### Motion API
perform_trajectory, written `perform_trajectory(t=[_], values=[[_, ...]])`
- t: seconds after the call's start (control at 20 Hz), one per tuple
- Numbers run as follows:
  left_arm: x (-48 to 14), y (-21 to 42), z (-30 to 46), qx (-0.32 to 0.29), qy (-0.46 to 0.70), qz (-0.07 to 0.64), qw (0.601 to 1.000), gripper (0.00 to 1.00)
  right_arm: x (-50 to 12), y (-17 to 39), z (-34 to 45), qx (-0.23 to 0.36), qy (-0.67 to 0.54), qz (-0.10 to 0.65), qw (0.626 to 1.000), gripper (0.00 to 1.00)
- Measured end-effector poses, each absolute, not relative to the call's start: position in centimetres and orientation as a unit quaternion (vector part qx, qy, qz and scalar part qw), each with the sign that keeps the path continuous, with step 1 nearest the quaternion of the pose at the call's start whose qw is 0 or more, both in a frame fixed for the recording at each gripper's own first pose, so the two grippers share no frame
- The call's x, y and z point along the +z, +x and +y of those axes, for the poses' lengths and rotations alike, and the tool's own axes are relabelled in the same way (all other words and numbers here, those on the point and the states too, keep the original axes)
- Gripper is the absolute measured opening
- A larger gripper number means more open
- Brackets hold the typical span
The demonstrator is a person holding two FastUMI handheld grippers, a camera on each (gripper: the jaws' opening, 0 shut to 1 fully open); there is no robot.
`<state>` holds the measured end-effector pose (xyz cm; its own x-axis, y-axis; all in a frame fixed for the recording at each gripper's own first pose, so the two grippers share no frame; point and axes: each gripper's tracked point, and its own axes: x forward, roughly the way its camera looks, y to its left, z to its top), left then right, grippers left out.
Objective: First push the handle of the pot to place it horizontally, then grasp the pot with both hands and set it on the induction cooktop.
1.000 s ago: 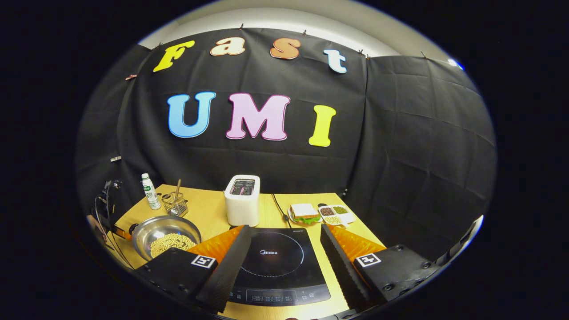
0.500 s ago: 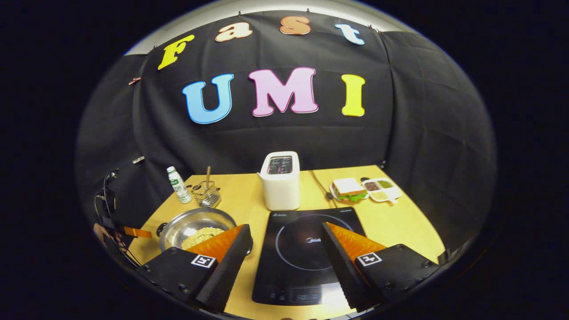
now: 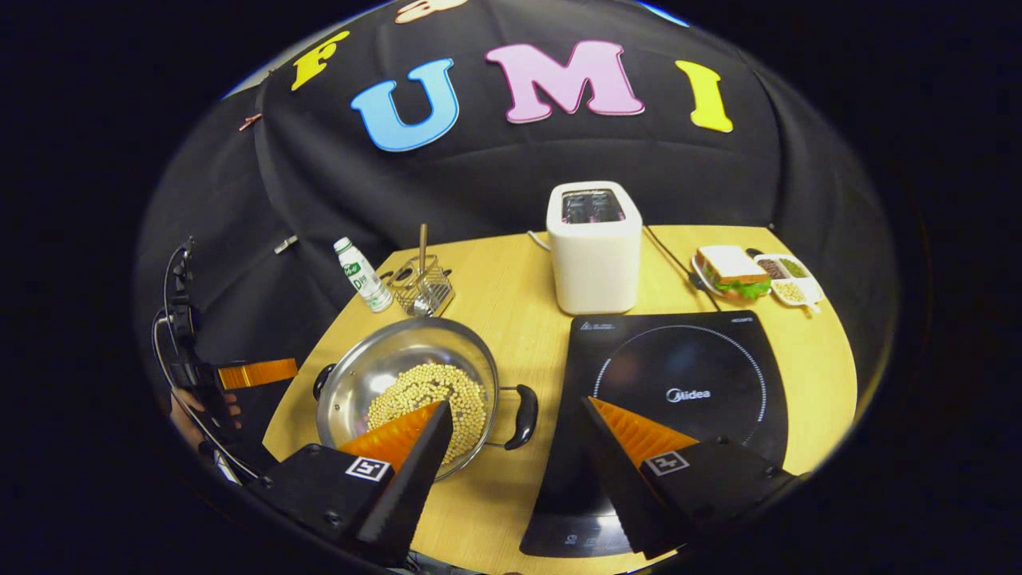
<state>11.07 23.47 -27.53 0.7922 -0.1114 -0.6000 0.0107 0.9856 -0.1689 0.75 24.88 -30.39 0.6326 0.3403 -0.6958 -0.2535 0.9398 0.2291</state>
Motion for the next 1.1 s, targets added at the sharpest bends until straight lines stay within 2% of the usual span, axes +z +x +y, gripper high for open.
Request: perform_trajectory(t=[0.1, 0.25, 0.65, 0.9, 1.0, 1.05, 1.1], values=[[-27.9, 11.9, 23.1, -0.044, -0.088, 0.317, 0.943, 0.93, -32.2, 1.1, 26.0, 0.17, 0.061, 0.417, 0.891, 0.99], [-28.9, 13.1, 22.5, -0.064, -0.088, 0.315, 0.943, 0.95, -34.3, 1.6, 27.1, 0.165, 0.072, 0.441, 0.879, 0.99], [-33.2, 14.9, 21.8, -0.085, -0.108, 0.357, 0.924, 0.96, -39.0, 1.7, 28.7, 0.16, 0.074, 0.487, 0.856, 0.99], [-35.8, 15.1, 20.4, -0.104, -0.125, 0.396, 0.904, 0.96, -39.8, 2.9, 28.6, 0.145, 0.077, 0.489, 0.857, 0.95], [-36.8, 14.8, 19.8, -0.113, -0.129, 0.413, 0.894, 0.95, -40.3, 3.2, 28.2, 0.136, 0.074, 0.495, 0.855, 0.86], [-37.3, 14.7, 19.4, -0.118, -0.129, 0.421, 0.89, 0.95, -40.8, 3.3, 27.9, 0.131, 0.069, 0.499, 0.854, 0.78], [-37.8, 14.4, 19.2, -0.12, -0.125, 0.428, 0.887, 0.91, -41.1, 3.4, 27.9, 0.13, 0.072, 0.502, 0.852, 0.73]])
